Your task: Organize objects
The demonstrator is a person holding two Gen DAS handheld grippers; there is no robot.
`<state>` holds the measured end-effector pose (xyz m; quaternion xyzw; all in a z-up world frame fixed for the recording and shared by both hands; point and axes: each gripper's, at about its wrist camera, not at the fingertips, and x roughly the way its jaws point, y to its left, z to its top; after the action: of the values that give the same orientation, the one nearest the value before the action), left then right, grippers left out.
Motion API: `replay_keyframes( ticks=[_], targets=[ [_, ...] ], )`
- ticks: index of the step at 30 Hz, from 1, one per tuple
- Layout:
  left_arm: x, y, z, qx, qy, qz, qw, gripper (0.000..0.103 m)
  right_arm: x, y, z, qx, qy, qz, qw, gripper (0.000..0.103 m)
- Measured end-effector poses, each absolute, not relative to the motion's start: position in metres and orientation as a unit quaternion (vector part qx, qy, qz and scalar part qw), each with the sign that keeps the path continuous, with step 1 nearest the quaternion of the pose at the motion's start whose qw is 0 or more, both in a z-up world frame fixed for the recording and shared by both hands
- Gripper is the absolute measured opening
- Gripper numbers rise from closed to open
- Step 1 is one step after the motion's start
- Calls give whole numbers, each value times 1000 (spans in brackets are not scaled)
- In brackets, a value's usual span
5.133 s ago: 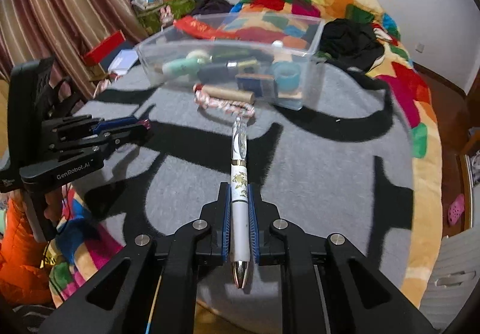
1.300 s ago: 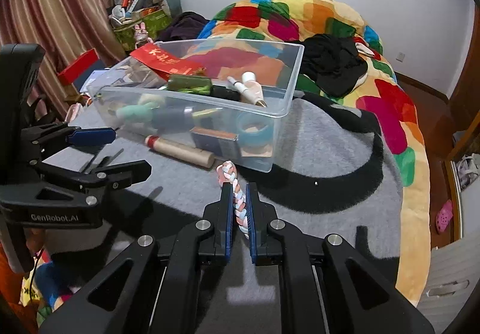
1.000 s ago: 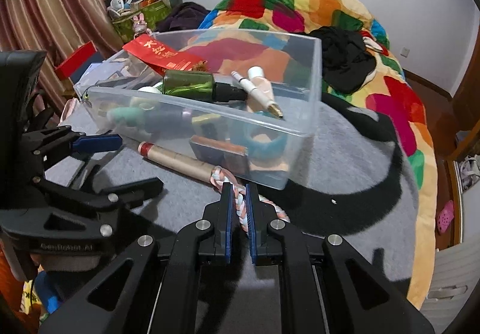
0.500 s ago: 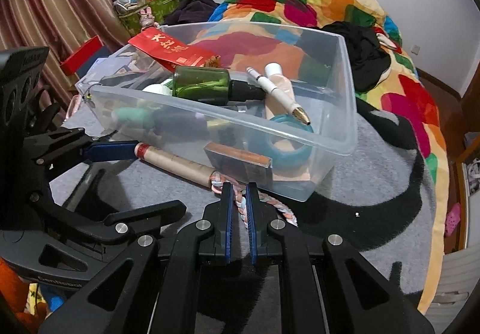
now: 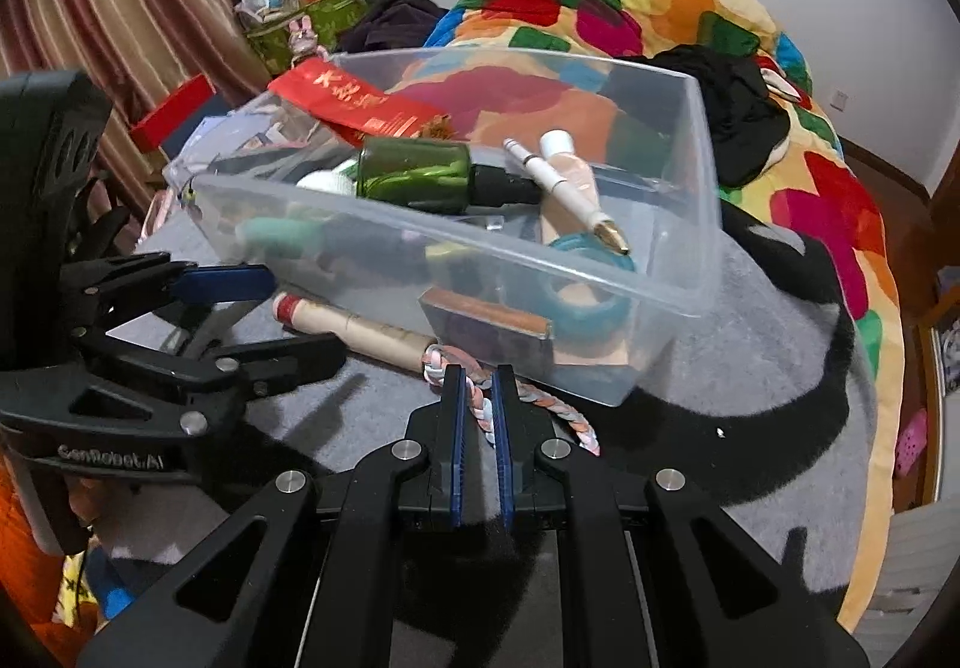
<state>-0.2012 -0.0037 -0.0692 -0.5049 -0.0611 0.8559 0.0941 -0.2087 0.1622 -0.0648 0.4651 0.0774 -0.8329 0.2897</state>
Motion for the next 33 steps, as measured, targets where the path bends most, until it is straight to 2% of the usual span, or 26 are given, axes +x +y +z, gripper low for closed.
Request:
replay_keyframes(
  ticks=[7,12,21,24,25,26,28,30,33],
  targets=[
    [-189,11,-66,-507,-62,847,148,76,-197,165,-70,470,86,-821,313,8],
    [-168,20,-63,-510,-70,837,187,70,-182,174,-67,466,95,-818,323,8],
    [-180,24,-53,-495,-12,859,131,69,-171,189,-56,450,108,-832,307,10],
    [-192,36,-62,-500,23,857,123,67,-172,192,-56,448,111,-835,299,32],
    [-194,39,-65,-502,28,855,125,64,-171,193,-55,446,110,-837,298,43],
    [-195,38,-67,-505,30,854,126,55,-171,195,-55,444,110,-838,297,48],
    [-195,42,-71,-501,40,855,124,51,-173,195,-56,442,116,-839,296,53],
    [-193,45,-72,-497,46,857,127,35,-177,192,-59,440,133,-841,285,59],
    [-184,43,-71,-494,42,859,128,23,-185,189,-66,449,142,-837,278,60]
  ],
)
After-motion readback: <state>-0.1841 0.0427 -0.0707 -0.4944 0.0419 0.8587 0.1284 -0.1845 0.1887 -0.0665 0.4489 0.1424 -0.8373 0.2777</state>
